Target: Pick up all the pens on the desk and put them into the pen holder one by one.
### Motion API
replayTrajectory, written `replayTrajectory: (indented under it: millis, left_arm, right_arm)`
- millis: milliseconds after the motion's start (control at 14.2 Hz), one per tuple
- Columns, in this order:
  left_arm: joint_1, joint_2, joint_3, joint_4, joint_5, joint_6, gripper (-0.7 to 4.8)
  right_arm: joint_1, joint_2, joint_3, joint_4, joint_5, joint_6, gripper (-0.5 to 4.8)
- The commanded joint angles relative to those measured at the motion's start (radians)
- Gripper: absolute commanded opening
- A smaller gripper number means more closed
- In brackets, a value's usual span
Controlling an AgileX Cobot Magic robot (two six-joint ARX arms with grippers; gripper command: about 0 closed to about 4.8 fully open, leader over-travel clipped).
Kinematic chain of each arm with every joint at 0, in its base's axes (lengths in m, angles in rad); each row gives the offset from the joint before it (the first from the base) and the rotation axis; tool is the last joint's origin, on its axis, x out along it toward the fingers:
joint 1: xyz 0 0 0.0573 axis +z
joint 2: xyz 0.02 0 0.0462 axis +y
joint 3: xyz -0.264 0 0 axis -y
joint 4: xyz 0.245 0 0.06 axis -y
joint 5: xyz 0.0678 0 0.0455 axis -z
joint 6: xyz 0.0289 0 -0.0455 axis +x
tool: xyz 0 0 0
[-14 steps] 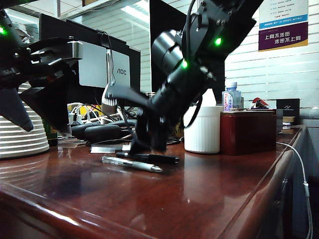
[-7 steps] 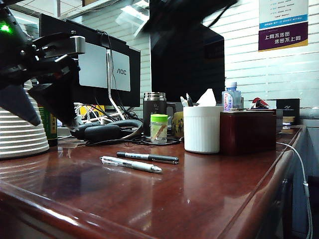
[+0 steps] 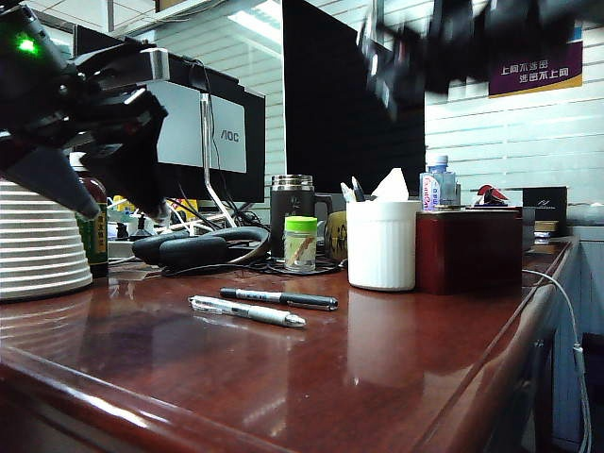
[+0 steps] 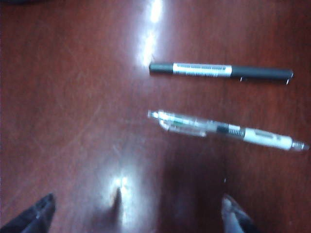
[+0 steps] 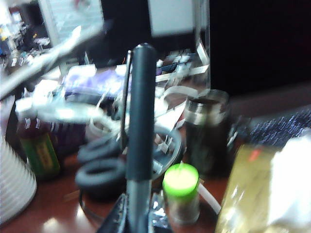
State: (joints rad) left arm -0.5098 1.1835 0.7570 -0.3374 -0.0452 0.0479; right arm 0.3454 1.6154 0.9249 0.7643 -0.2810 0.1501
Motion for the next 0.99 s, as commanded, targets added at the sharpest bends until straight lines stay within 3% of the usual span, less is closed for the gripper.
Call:
replayTrajectory:
  millis: [71, 212, 705, 847, 988]
  left_arm:
    - [-0.001, -0.003, 0.005, 0.050, -0.004, -0.003, 4.79]
    - [-0.001, -0.003, 0.005, 0.057, -0.004, -0.003, 4.79]
    - [-0.001, 0.004, 0.004, 0.059, -0.030, -0.003, 4.79]
    - [-0.001, 0.004, 0.004, 0.059, -0.030, -0.003, 4.79]
    - [-0.001, 0.004, 0.004, 0.059, -0.030, -0.003, 4.79]
  right_arm:
    - [-0.004, 0.127, -0.011, 0.199, 0.003, 0.006, -0.02]
    - [-0.006, 0.222, -0.010, 0.315, 0.017, 0.006, -0.02]
    - [-0.009, 0.254, -0.011, 0.243, 0.016, -0.003, 0.04]
    - [-0.009, 0.254, -0.011, 0.227, 0.015, -0.002, 1.65]
    - [-0.009, 0.253, -0.011, 0.228, -0.005, -0.003, 1.81]
